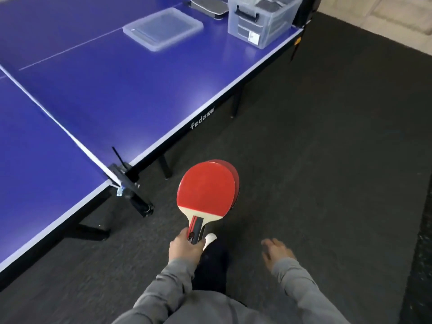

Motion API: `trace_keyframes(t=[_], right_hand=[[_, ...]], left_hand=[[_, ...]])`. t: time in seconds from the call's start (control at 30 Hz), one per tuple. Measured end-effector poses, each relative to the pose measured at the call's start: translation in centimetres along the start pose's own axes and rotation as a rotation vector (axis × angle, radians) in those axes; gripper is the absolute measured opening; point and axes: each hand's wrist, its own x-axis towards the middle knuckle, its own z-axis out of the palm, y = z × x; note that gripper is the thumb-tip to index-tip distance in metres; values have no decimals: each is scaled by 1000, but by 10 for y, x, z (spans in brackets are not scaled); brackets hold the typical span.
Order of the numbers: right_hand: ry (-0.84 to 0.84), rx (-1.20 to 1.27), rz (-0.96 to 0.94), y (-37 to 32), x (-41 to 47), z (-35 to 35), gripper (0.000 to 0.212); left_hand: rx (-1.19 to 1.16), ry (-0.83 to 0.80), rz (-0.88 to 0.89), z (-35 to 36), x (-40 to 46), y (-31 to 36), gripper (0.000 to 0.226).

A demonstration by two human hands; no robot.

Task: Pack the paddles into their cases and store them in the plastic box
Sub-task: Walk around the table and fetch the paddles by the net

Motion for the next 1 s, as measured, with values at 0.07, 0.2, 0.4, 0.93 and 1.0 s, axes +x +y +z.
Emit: trace_keyframes(t=[0.07, 0.2, 0.4, 0.93, 1.0], right_hand=[[0, -25, -13, -6, 34, -28, 39], [28, -78, -48, -22, 96, -86, 38], [15, -127, -141, -57, 170, -160, 38], [39, -294, -669, -174, 353, -321, 39], [21, -332, -697, -186, 366, -331, 40]], left_hand=[[-21, 21, -16, 0, 32, 29, 17], [-67, 78, -33, -12, 86, 80, 16], [-148, 194, -115, -33, 136, 122, 24], [-461, 608, -468, -50, 245, 202, 17], [-476, 659, -520, -52, 250, 202, 17]])
